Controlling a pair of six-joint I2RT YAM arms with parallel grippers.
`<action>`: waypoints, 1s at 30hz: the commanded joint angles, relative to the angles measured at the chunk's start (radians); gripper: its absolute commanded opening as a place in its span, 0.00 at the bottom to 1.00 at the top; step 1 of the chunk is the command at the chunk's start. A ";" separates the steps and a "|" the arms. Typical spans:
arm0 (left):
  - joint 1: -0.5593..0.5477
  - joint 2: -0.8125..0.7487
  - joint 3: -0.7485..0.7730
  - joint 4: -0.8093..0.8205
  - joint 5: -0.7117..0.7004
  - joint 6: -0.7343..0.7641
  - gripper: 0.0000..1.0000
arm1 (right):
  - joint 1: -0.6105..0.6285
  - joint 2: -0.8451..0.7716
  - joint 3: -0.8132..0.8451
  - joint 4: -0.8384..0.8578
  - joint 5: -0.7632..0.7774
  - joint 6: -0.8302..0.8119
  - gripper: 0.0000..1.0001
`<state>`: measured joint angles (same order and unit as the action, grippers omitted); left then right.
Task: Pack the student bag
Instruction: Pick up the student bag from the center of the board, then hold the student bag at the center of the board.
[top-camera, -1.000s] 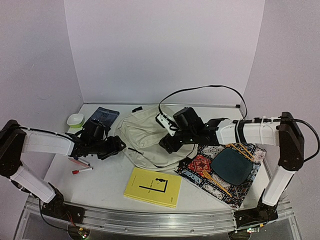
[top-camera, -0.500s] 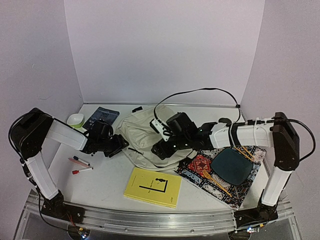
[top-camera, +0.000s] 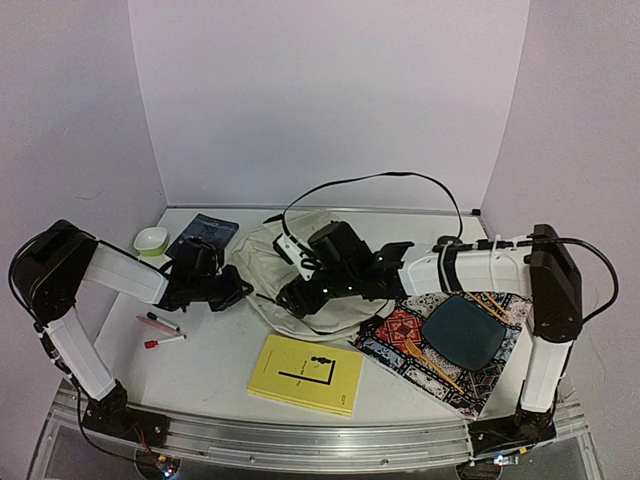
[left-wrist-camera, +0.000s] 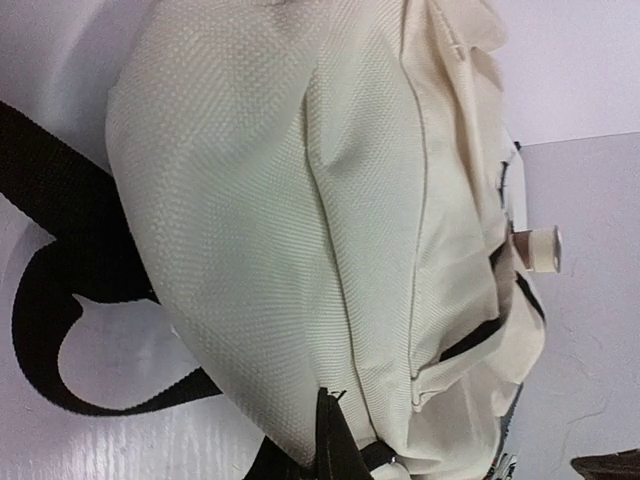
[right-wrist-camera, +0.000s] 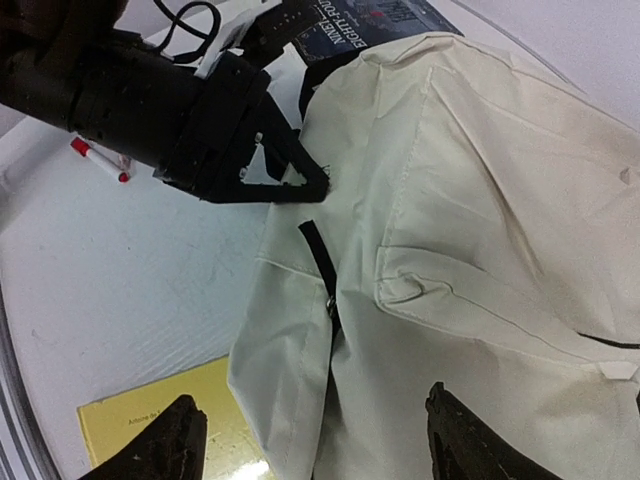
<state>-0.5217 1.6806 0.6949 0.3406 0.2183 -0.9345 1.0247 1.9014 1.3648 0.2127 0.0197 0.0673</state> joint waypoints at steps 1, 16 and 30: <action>0.000 -0.161 -0.011 0.074 0.035 0.027 0.00 | 0.007 0.028 0.101 -0.038 -0.012 0.013 0.74; -0.003 -0.316 -0.004 0.072 0.142 0.072 0.00 | 0.009 0.112 0.297 -0.110 -0.050 -0.059 0.43; -0.014 -0.344 0.018 0.072 0.179 0.077 0.00 | 0.009 0.218 0.433 -0.139 -0.023 -0.107 0.29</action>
<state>-0.5282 1.3856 0.6781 0.3408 0.3517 -0.8817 1.0283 2.0880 1.7389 0.0942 -0.0344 -0.0255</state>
